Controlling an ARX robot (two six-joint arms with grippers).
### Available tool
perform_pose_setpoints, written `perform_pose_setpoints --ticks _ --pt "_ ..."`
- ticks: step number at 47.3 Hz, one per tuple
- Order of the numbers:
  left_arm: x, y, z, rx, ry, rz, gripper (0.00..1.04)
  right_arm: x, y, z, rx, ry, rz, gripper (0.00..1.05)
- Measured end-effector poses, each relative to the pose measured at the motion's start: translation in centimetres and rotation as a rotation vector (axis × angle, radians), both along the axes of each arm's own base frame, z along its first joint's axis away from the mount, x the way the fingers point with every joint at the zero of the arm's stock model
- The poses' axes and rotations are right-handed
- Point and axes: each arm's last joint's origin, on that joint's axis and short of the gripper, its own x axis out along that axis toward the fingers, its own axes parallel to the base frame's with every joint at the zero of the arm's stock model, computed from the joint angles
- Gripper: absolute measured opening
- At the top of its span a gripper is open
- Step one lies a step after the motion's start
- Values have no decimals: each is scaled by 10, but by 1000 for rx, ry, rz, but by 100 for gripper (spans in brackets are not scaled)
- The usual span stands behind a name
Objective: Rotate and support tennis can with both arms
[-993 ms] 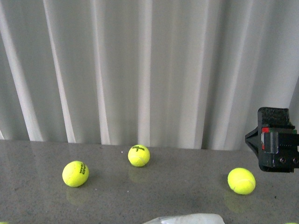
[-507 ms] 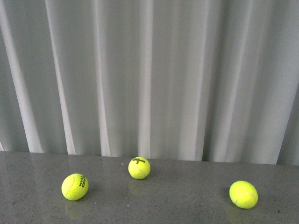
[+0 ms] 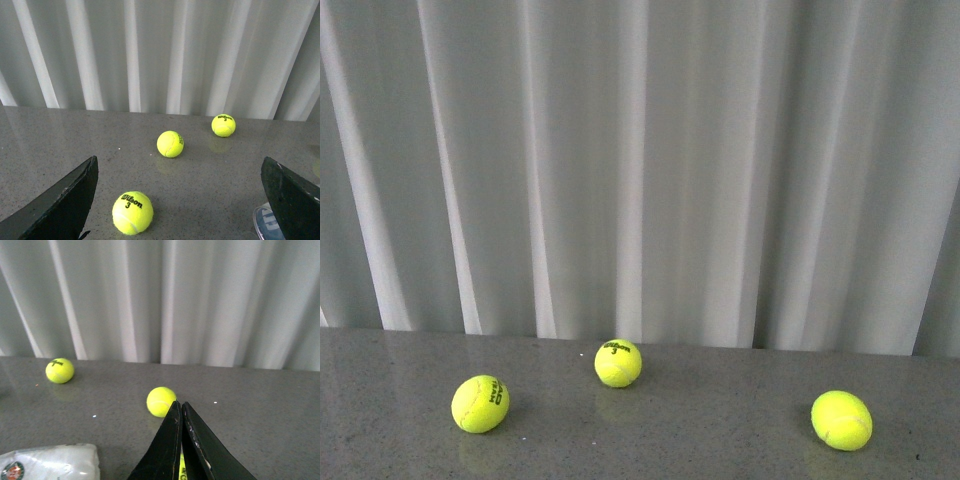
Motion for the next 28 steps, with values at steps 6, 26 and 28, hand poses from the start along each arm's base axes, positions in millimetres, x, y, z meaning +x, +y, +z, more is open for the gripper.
perform_pose_setpoints --ticks 6,26,28 --pt "0 0 0 0 0 0 98 -8 -4 -10 0 -2 -25 3" --pt "0 0 0 0 0 0 98 -29 -4 -5 1 -16 -21 3" --pt "0 0 0 0 0 0 98 -30 -4 -5 1 -17 -21 3"
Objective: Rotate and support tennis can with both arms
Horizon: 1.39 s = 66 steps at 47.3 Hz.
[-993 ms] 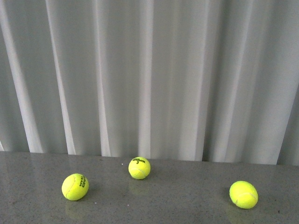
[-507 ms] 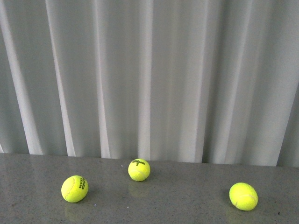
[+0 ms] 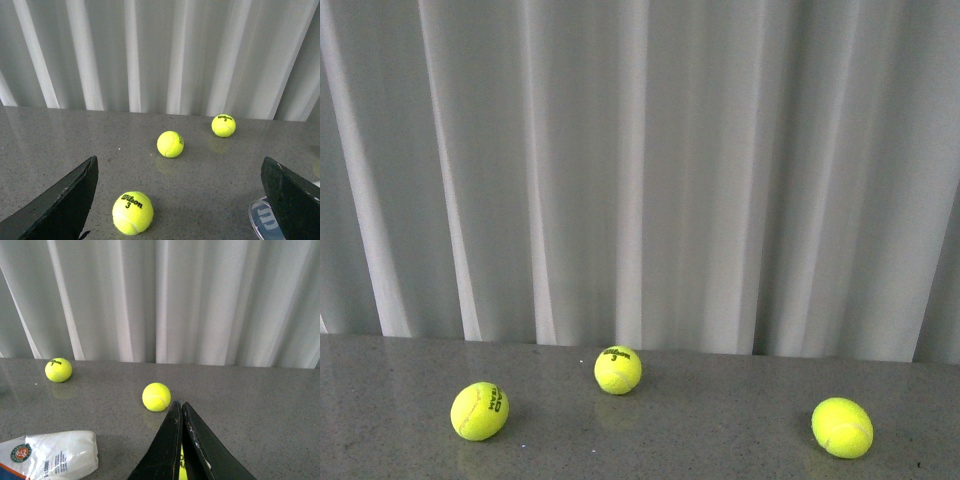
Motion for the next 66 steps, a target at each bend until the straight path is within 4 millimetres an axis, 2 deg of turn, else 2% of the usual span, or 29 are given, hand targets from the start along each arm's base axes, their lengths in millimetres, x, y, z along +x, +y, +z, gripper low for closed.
perform_pose_setpoints --ticks 43,44,51,66 --pt "0 0 0 0 0 0 98 -26 0 -3 -1 2 3 3" --pt "0 0 0 0 0 0 98 -26 0 -3 -2 2 3 5" --pt "0 0 0 0 -1 0 98 -26 0 -3 -1 2 3 33" --pt "0 0 0 0 -1 0 98 -26 0 -3 -1 2 3 80"
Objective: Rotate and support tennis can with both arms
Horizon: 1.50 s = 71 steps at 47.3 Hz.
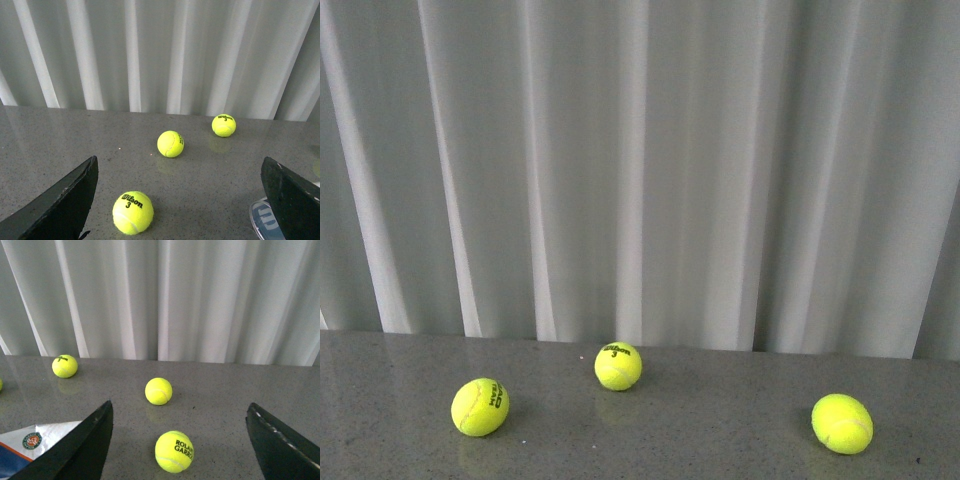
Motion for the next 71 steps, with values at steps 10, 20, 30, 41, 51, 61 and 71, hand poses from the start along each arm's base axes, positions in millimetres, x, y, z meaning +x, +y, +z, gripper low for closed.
perform_pose_setpoints --ticks 10,20,30,41,51,61,71 --pt "0 0 0 0 0 0 98 0 0 0 0 0 0 97" --pt "0 0 0 0 0 0 98 0 0 0 0 0 0 98" --pt "0 0 0 0 0 0 98 0 0 0 0 0 0 98" --pt "33 -4 -8 -274 433 -166 98 0 0 0 0 0 0 98" --pt "106 -9 -21 -367 532 -342 98 0 0 0 0 0 0 98" --pt "153 -28 -68 -417 760 -468 98 0 0 0 0 -1 0 98" --pt "173 -46 -93 -476 831 -521 98 0 0 0 0 -1 0 98"
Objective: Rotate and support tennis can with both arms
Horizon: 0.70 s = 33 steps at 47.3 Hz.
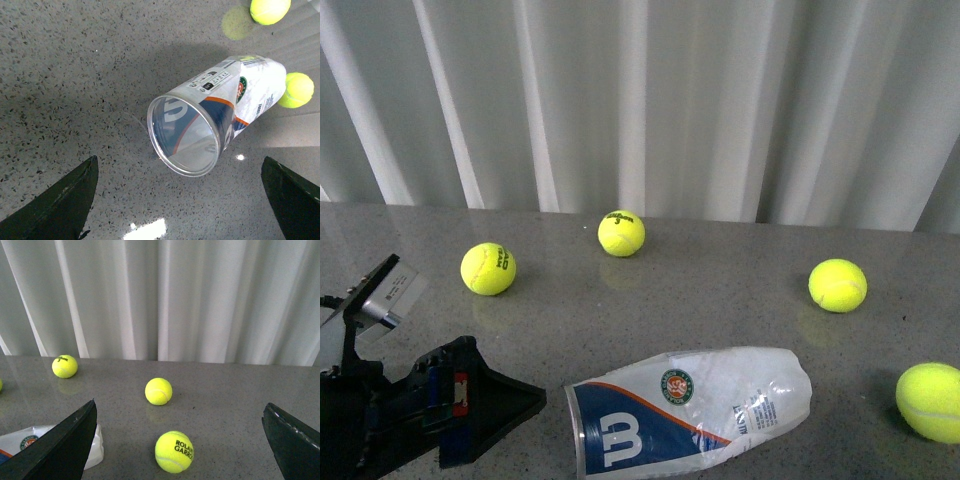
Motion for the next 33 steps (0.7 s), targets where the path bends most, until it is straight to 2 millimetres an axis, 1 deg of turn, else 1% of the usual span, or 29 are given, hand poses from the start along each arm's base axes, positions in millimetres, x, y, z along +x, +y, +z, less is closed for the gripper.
perform_pose_setpoints --ticks 9,17,23,33 --pt "9 -13 -9 -75 59 -30 98 0 0 0 0 0 0 98" --pt "19 -26 -12 -125 57 -57 98 0 0 0 0 0 0 98" --pt "30 -34 -17 -138 71 -57 98 0 0 0 0 0 0 98" --pt "38 -45 -18 -161 79 -63 98 0 0 0 0 0 0 98"
